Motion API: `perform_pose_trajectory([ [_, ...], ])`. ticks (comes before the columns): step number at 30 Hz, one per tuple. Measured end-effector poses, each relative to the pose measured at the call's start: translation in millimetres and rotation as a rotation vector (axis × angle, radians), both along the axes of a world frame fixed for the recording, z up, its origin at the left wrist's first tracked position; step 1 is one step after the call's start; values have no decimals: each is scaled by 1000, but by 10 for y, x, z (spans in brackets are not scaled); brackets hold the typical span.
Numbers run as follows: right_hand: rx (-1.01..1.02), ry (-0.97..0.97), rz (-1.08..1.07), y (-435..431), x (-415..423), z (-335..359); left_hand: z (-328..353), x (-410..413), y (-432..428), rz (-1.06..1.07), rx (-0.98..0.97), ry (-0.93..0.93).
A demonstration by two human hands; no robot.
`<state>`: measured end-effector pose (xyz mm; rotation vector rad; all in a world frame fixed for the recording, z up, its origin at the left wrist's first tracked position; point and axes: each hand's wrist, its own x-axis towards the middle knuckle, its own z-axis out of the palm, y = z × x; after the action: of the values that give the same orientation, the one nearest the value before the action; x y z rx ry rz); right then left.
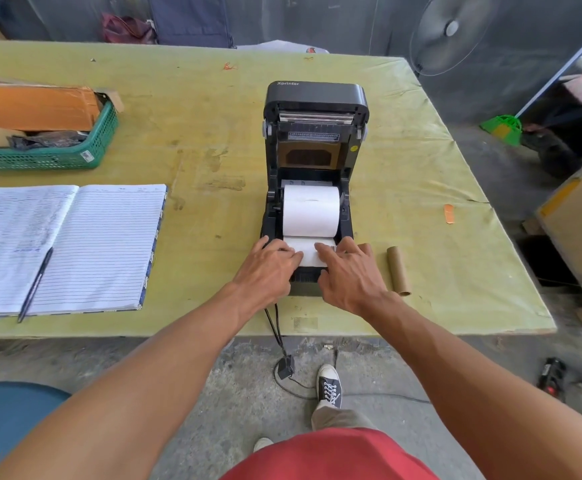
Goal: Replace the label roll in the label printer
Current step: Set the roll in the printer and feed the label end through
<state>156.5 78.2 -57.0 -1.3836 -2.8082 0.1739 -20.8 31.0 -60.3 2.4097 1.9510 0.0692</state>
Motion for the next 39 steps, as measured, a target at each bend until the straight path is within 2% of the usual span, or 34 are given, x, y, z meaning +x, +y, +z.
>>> perform_pose_trajectory([
  [4, 12, -7, 6, 77, -48, 119, 89, 15, -24, 24, -23, -24],
  [9, -44, -132, 7, -2, -112, 162, 106, 46, -102, 39, -43, -43],
  [12, -59, -103, -33, -57, -91, 158, 162, 13, -35, 84, -38, -81],
  [18, -96, -78, -63, -149, -56, 186, 112, 151, -79, 30, -146, 22],
  [24, -45, -47, -25, -87, 24, 183, 93, -23, -106, -23, -90, 17],
  [31, 17, 16, 1, 13, 71, 123, 51, 31, -60, 39, -8, -62],
  [39, 41, 75, 104, 17, 200, 107, 37, 120, -154, 20, 136, -28],
])
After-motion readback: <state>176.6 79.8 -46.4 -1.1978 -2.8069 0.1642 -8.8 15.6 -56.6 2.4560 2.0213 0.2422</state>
